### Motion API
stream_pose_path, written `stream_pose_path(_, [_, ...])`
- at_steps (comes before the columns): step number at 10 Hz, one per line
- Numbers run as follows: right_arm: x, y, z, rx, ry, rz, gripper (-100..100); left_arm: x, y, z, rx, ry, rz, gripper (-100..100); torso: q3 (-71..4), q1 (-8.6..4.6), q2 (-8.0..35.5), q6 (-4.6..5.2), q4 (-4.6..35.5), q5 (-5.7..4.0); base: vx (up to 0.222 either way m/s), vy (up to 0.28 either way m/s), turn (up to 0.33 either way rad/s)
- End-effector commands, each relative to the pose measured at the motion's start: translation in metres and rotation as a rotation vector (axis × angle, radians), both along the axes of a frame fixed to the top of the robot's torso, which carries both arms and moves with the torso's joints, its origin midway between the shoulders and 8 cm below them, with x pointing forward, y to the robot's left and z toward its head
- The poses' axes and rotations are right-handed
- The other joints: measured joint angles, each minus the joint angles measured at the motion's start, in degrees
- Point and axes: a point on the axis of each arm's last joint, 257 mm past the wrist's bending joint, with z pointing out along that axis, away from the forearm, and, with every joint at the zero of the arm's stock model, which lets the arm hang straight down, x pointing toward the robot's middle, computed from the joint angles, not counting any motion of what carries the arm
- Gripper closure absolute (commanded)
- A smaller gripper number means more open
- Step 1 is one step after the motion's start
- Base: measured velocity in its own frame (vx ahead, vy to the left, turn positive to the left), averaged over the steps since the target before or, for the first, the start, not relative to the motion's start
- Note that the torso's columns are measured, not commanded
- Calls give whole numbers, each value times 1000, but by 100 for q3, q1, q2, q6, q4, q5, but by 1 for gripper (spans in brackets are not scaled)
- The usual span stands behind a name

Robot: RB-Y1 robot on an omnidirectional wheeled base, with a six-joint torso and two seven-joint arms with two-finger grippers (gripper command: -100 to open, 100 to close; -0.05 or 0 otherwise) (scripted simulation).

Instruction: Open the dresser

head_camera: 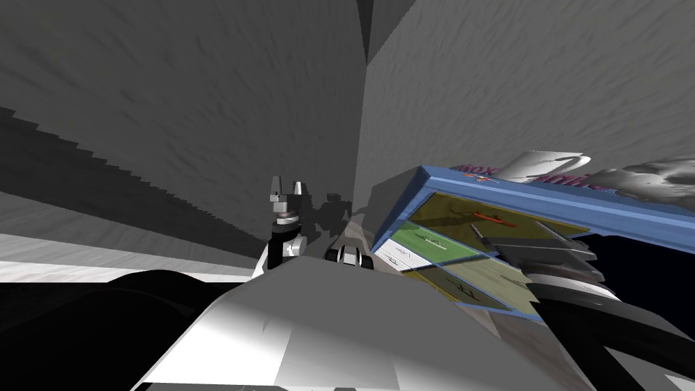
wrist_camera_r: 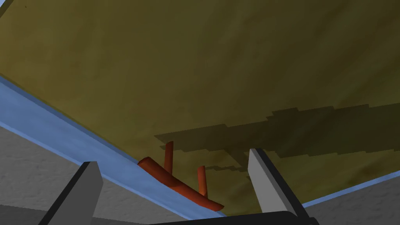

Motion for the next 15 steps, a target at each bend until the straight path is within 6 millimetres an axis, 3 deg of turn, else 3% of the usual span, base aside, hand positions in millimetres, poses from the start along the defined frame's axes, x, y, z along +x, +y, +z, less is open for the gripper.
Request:
stream_pose_path(1, [0, 7, 4, -3, -3, 13, 100, 0, 0, 0, 0, 0, 0, 0, 12, 20, 16, 1, 6, 7, -98, 28, -124])
stream_pose_path(3, [-1, 11, 7, -5, -4, 22, 100, 0, 0, 0, 0, 0, 0, 0, 28, 43, 14, -21, -20, -29, -179, 98, -63])
stream_pose_path(8, [-3, 22, 6, -7, 9, 44, 100, 0, 0, 0, 0, 0, 0, 0, 2, 35, -13, -13, -15, -9, -126, 66, -60])
stream_pose_path(9, [-7, 22, 24, -16, -3, 44, -100, 0, -2, 1, -5, -4, -5, 0, 12, 47, 2, -40, -17, -17, -20, 11, -131])
stream_pose_path(15, [-14, 38, 57, -17, -4, 78, -100, 0, -2, 1, -6, -4, -7, 0, 8, 36, 18, 5, 15, 24, 53, -16, -59])
